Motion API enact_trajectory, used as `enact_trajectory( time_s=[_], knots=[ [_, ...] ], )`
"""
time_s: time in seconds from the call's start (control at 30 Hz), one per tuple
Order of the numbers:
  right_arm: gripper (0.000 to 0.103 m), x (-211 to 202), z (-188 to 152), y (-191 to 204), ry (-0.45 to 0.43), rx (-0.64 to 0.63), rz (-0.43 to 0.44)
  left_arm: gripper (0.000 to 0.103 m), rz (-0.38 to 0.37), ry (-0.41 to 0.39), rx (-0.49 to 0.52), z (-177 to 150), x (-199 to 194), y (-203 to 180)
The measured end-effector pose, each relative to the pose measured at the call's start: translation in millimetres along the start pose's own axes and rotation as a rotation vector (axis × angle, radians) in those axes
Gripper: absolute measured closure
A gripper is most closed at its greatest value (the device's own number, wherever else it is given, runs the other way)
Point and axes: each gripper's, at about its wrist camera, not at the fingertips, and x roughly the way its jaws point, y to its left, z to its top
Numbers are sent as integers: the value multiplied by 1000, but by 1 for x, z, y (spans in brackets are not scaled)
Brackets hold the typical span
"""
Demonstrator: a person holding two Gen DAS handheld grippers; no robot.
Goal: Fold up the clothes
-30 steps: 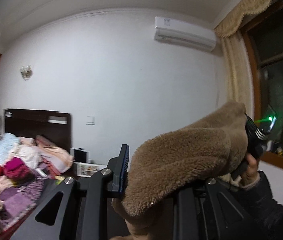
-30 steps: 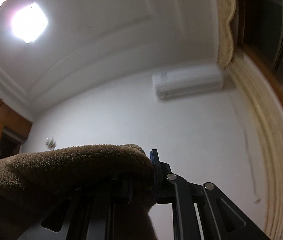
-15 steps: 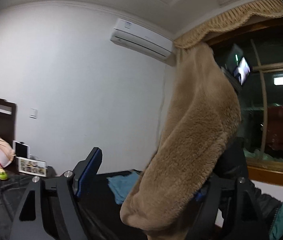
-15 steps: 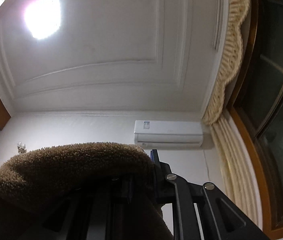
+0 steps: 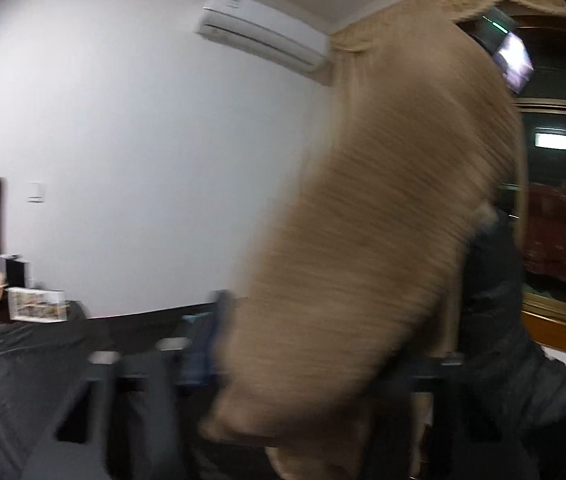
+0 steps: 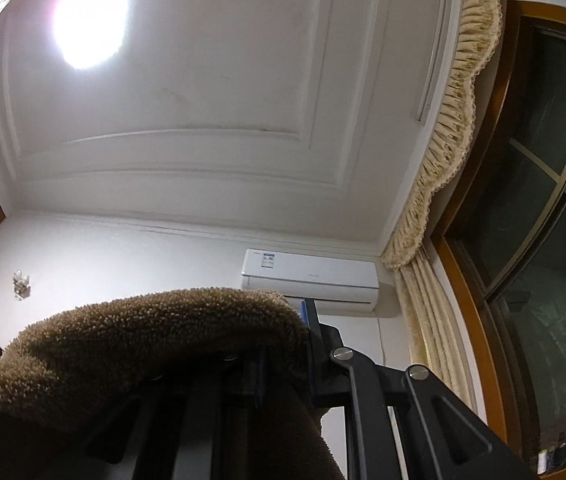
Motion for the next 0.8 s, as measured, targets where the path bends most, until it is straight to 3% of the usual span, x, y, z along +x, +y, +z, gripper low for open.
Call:
enact_trajectory(
  time_s=[0.1, 0.23, 0.37, 0.43, 0.5, 0.63, 0.8],
  knots=[
    [88, 0, -7, -9, 0, 5, -18, 76, 124, -76, -57, 24, -17, 25],
    [88, -1, -17, -22, 1, 12, -42, 76, 263, -226, -38, 63, -55, 30],
    [88, -1, -26, -34, 1, 20, -66, 76, 420, -410, 84, 89, -98, 2],
    [88, -1, -31, -41, 2, 23, -78, 76, 473, -515, 153, 91, -120, -20],
    [88, -1, -35, -47, 4, 28, -90, 76, 487, -570, 194, 91, -131, -33],
    [88, 12, -37, -57, 64, 64, -101, 76, 424, -475, 238, 80, -115, -45],
    [88, 26, -39, -69, 121, 94, -123, 76, 290, -277, 171, 62, -75, -36]
  ],
)
